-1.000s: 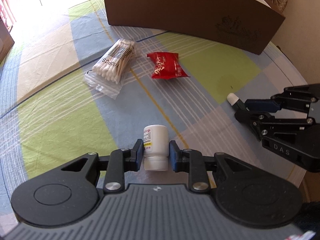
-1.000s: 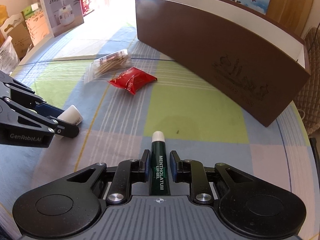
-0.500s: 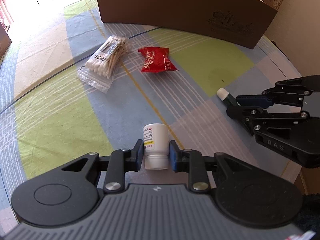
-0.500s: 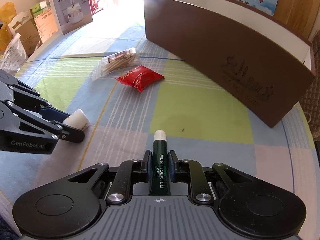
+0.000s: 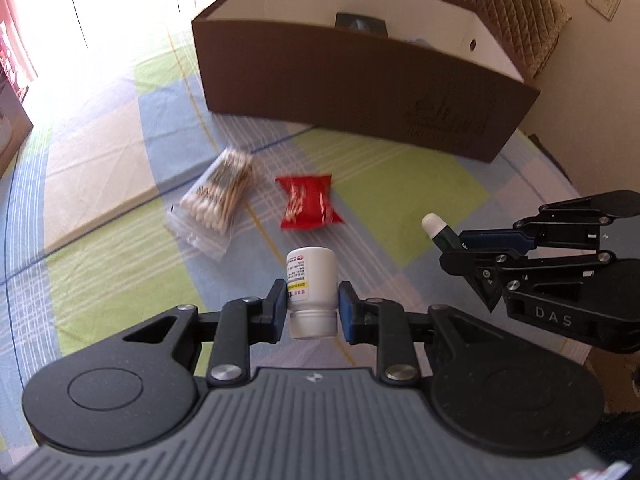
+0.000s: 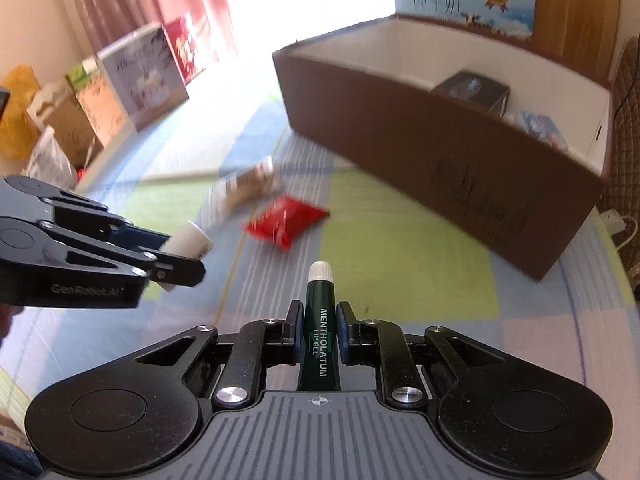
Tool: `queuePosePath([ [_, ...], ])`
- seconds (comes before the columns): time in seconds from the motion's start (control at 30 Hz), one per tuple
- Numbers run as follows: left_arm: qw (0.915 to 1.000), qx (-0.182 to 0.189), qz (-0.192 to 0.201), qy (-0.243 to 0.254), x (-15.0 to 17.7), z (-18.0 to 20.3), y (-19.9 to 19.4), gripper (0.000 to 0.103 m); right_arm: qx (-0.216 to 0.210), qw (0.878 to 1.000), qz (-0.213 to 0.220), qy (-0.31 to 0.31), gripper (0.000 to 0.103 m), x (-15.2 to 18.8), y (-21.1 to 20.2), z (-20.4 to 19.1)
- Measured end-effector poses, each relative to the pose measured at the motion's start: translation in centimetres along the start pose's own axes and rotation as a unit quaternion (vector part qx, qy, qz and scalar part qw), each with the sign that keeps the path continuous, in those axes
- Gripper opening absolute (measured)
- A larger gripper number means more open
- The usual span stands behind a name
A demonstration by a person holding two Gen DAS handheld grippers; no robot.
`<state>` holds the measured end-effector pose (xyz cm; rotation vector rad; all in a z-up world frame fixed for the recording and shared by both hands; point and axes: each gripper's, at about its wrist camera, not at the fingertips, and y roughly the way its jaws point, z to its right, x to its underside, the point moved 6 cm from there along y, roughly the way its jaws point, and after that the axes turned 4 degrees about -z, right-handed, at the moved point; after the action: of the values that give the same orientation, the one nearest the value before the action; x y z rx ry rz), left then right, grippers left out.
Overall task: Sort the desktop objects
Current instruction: 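Lift and carry the white bottle and green lip balm over the brown box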
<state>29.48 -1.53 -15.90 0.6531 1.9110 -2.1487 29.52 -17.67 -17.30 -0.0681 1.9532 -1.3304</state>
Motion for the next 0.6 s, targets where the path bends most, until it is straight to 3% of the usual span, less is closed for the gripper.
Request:
queuePosePath([
  [0.33, 0.998, 0.02, 0.059, 0.013, -6.8, 1.0, -1.9, 0.022, 0.004, 0.997, 0.069, 0.03, 0.014, -5.6, -4.0, 3.3],
  [0.6, 0.9959, 0.025, 0.086, 0.016, -13.2, 1.4, -1.0, 0.022, 0.045, 0.99, 0.117, 0.061, 0.014, -10.9, -5.6, 8.2],
])
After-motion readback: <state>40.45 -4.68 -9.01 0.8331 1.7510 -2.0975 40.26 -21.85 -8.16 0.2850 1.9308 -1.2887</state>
